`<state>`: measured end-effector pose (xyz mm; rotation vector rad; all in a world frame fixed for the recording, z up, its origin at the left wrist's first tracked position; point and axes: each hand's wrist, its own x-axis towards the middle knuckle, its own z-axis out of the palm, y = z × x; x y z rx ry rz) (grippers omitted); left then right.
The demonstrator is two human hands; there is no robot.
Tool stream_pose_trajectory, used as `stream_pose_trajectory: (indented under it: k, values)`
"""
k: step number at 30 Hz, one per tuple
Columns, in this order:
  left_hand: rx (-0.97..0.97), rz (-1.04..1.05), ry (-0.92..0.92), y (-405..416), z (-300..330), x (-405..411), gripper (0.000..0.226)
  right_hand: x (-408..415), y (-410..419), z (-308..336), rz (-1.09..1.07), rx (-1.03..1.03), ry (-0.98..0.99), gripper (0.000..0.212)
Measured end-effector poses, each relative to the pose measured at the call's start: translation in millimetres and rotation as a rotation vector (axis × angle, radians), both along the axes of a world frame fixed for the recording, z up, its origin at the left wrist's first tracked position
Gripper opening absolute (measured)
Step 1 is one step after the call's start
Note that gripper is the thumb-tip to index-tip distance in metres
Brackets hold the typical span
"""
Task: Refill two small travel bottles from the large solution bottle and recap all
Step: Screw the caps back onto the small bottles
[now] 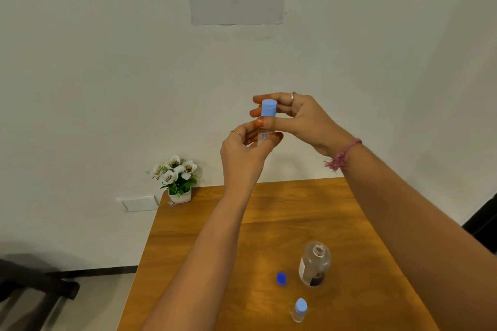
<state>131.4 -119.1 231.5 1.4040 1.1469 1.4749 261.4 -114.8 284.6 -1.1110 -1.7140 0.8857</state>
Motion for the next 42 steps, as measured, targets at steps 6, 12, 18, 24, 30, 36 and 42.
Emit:
stream_pose_trajectory:
  k: [6,12,18,24,30,36,42]
  values:
    - [-0.024,-0.007,-0.006,-3,-4,1,0.038,-5,1,-5,-0.047,-0.034,-0.094,0.069]
    - [-0.015,0.001,-0.004,-3,-4,-2,0.043,-4,-2,-6,-0.109,0.049,0.126,0.037]
    - [-0.029,-0.008,-0.008,-3,-6,1,0.044,2,-3,-8,0.035,-0.075,0.080,0.062]
    - [-0.022,0.022,0.005,-1,-8,1,0.044,-6,-6,-12,-0.037,-0.035,0.186,0.032]
    - [-0.003,0.094,0.026,3,-11,6,0.043,-19,-6,-25,-0.184,-0.002,0.280,0.026]
    - [-0.027,0.027,0.041,2,-19,6,0.048,-17,-9,-30,-0.200,-0.038,0.282,0.031]
    - [-0.166,-0.329,0.355,0,-62,-11,0.097,17,-50,-40,-0.316,0.026,-0.099,0.027]
